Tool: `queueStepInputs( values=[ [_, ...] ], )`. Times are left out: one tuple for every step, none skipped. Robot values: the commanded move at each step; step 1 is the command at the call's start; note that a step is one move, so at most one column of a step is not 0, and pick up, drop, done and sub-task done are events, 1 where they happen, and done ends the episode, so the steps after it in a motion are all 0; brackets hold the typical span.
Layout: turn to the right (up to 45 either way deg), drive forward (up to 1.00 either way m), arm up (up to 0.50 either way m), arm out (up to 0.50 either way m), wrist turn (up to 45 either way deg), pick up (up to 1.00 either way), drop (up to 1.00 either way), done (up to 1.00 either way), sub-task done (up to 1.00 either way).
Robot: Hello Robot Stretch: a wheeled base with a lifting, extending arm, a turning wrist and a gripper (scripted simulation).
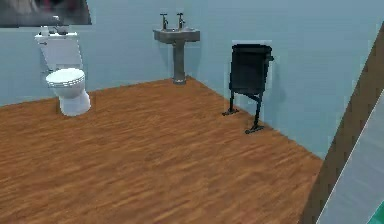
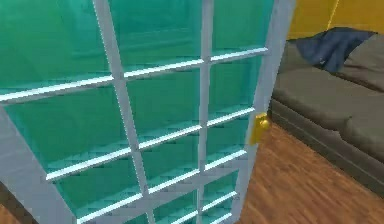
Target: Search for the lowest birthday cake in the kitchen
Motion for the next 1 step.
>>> queueStepInputs(
  values=[
    [-45.0, 0.00, 0.00, 0.00, 0.0, 0.00, 0.00, 0.00, 0.00]
  ],
)
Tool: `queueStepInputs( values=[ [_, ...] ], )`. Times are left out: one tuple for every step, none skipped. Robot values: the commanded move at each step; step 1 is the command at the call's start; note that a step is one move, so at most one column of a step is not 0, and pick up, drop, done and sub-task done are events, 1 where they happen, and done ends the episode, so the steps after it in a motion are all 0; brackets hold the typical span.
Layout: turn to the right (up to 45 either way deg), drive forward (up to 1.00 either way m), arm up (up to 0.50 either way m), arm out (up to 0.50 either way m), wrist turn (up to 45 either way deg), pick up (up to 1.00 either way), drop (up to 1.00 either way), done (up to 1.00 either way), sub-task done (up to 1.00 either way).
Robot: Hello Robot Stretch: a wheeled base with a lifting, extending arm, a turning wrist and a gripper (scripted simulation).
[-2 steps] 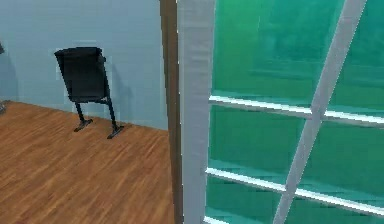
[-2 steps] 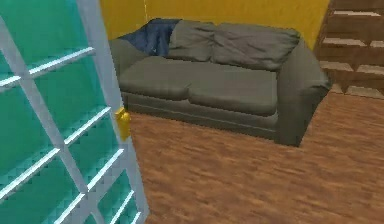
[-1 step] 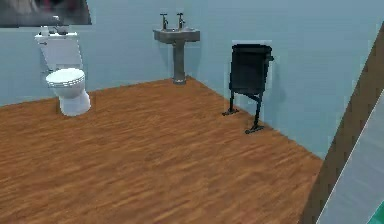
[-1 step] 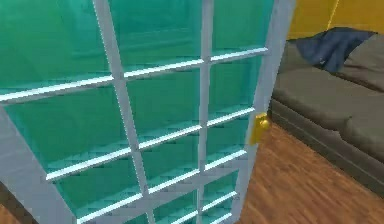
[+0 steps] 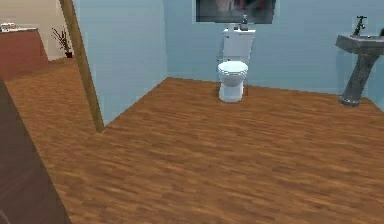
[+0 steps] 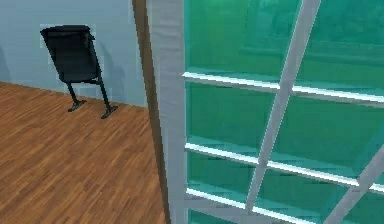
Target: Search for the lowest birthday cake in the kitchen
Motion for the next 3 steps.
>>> queueStepInputs(
  values=[
    [-3.0, 0.00, 0.00, 0.00, 0.0, 0.00, 0.00, 0.00, 0.00],
    [0.0, 0.65, 0.00, 0.00, 0.0, 0.00, 0.00, 0.00, 0.00],
    [-45.0, 0.00, 0.00, 0.00, 0.0, 0.00, 0.00, 0.00, 0.00]
  ],
)
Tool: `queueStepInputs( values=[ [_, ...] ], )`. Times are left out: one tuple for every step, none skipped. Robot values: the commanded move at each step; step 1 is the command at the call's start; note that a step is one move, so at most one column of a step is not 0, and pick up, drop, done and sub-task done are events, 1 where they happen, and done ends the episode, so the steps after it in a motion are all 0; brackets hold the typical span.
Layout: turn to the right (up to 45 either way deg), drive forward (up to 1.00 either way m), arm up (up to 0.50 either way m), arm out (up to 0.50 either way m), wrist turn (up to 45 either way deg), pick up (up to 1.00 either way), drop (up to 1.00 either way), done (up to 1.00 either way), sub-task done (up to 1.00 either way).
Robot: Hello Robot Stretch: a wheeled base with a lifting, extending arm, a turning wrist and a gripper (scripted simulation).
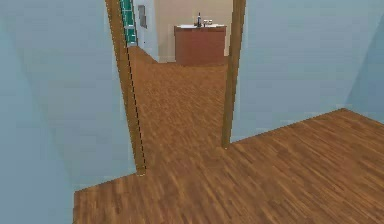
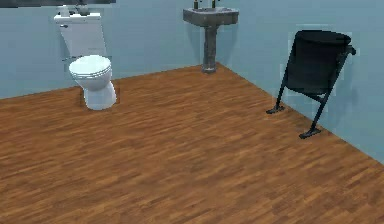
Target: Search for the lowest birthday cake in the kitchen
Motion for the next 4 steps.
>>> queueStepInputs(
  values=[
    [-3.0, 0.00, 0.00, 0.00, 0.0, 0.00, 0.00, 0.00, 0.00],
    [45.0, 0.00, 0.00, 0.00, 0.0, 0.00, 0.00, 0.00, 0.00],
    [45.0, 0.00, 0.00, 0.00, 0.0, 0.00, 0.00, 0.00, 0.00],
    [39.0, 0.00, 0.00, 0.00, 0.0, 0.00, 0.00, 0.00, 0.00]
  ],
)
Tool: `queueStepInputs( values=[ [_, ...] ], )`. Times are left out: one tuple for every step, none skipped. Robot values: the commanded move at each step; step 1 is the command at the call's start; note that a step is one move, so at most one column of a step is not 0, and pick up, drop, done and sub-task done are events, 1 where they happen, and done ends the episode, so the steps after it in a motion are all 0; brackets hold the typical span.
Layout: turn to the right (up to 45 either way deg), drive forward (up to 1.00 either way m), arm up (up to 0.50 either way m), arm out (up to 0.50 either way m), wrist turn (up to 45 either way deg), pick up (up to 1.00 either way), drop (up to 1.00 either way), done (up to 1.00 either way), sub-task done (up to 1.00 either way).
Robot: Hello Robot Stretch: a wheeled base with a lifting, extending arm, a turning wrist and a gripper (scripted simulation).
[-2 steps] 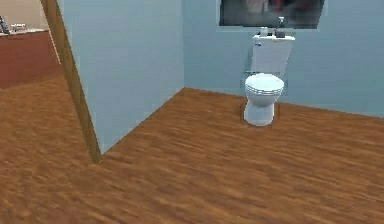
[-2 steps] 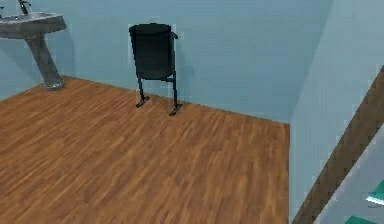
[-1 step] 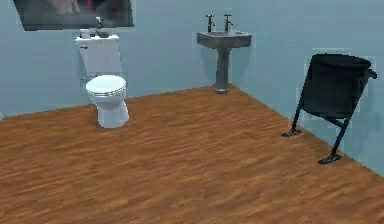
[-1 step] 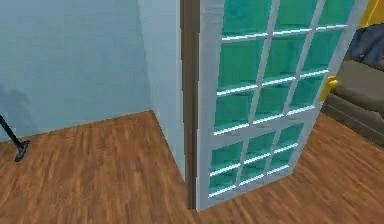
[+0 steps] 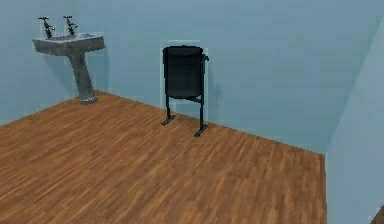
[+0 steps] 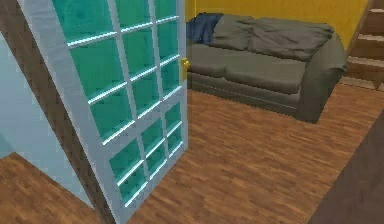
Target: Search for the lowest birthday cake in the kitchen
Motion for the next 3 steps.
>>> queueStepInputs(
  values=[
    [3.0, 0.00, 0.00, 0.00, 0.0, 0.00, 0.00, 0.00, 0.00],
    [0.0, 0.05, 0.00, 0.00, 0.0, 0.00, 0.00, 0.00, 0.00],
    [-45.0, 0.00, 0.00, 0.00, 0.0, 0.00, 0.00, 0.00, 0.00]
  ],
)
